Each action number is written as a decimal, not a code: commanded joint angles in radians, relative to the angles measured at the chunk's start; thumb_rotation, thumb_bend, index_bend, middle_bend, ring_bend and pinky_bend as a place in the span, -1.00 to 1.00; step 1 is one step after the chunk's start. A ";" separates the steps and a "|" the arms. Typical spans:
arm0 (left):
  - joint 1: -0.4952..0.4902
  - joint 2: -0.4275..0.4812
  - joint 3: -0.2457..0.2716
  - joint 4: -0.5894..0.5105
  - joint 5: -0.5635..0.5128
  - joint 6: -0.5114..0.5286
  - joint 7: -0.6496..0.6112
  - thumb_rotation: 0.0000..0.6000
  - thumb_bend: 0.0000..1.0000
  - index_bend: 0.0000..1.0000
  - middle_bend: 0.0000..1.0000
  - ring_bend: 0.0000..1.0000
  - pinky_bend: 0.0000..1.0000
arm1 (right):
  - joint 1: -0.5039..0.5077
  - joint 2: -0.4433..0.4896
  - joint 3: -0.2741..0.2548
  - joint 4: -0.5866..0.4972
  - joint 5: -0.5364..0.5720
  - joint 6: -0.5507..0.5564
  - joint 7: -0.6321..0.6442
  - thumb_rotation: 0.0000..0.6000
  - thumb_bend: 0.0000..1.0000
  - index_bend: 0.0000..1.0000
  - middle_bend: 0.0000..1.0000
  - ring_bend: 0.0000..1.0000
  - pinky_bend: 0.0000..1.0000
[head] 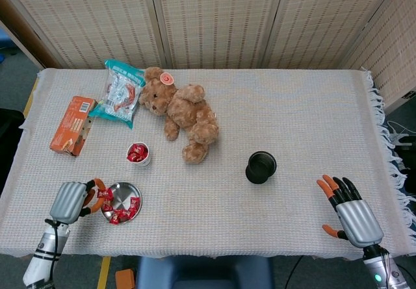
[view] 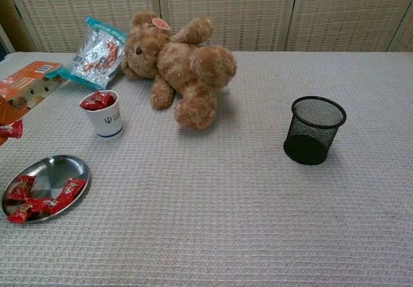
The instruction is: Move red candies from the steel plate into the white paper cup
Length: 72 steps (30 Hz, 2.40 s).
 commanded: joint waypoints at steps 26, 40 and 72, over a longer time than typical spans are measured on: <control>-0.363 -0.139 -0.181 0.140 -0.348 -0.348 0.209 1.00 -0.23 -0.02 0.93 0.86 1.00 | 0.003 0.002 0.020 0.005 0.043 -0.006 0.006 1.00 -0.97 -1.00 -1.00 -1.00 -1.00; -0.392 -0.181 -0.166 0.202 -0.370 -0.326 0.222 1.00 -0.23 -0.11 0.93 0.86 1.00 | 0.001 0.004 0.020 0.005 0.043 -0.002 0.007 1.00 -0.97 -1.00 -1.00 -1.00 -1.00; 0.178 0.136 0.135 -0.055 0.058 0.416 0.061 1.00 -0.23 -0.85 -0.99 -1.00 -0.75 | -0.021 0.009 0.032 -0.020 0.068 0.029 -0.036 1.00 -0.97 -1.00 -1.00 -1.00 -1.00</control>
